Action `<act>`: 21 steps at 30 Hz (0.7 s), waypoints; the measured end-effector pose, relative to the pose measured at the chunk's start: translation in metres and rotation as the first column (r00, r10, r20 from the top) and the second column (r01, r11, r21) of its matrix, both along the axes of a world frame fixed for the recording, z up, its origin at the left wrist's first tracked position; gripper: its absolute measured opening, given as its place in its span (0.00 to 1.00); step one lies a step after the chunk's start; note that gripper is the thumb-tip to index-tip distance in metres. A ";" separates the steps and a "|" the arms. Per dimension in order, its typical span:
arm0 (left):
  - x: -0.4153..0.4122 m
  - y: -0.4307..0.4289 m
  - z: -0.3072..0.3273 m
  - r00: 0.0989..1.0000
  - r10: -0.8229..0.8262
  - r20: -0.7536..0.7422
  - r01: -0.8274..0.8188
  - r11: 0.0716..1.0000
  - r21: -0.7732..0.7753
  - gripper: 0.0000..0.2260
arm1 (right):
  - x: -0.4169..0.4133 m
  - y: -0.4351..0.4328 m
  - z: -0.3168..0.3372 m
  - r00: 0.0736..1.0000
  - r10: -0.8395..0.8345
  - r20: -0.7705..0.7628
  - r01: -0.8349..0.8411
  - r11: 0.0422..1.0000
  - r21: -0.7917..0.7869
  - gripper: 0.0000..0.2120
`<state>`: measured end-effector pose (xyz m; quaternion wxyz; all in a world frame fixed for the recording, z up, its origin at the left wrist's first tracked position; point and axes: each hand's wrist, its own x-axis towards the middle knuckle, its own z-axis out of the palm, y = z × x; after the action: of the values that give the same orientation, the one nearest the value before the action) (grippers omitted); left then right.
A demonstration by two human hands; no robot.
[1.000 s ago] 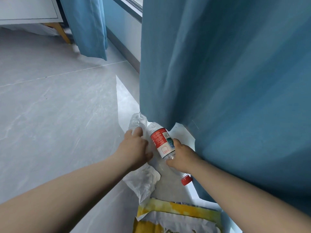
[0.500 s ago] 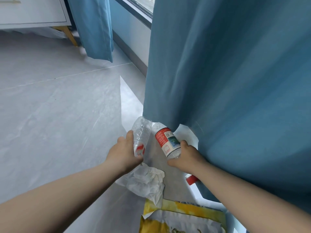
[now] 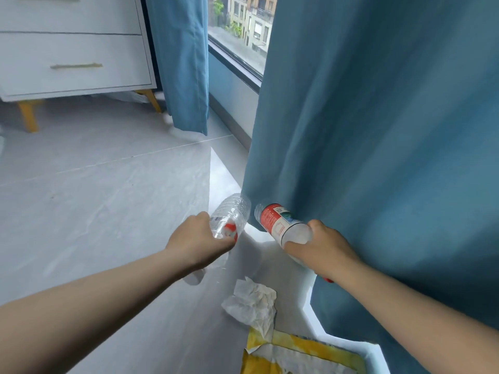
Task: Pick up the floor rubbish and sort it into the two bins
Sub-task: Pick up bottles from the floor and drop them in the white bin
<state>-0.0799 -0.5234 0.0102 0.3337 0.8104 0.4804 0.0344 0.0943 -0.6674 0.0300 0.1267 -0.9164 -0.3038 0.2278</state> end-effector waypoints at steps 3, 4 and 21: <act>-0.009 -0.004 0.013 0.999 0.021 0.029 -0.020 1.000 -0.014 0.18 | -0.007 -0.002 0.007 0.991 0.056 0.118 -0.053 0.998 -0.032 0.27; -0.012 -0.007 0.015 1.000 0.011 0.022 -0.010 1.000 -0.023 0.16 | -0.009 -0.004 0.008 0.985 0.087 0.148 -0.080 0.995 -0.055 0.29; -0.022 -0.010 0.210 0.993 0.088 -0.076 -0.101 0.979 -0.179 0.12 | -0.026 0.002 0.200 0.998 0.044 0.047 -0.034 0.980 -0.195 0.27</act>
<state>-0.1017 -0.5337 0.2203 0.3882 0.7533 0.5304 -0.0214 0.0684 -0.6653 0.2296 0.0242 -0.9238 -0.3012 0.2352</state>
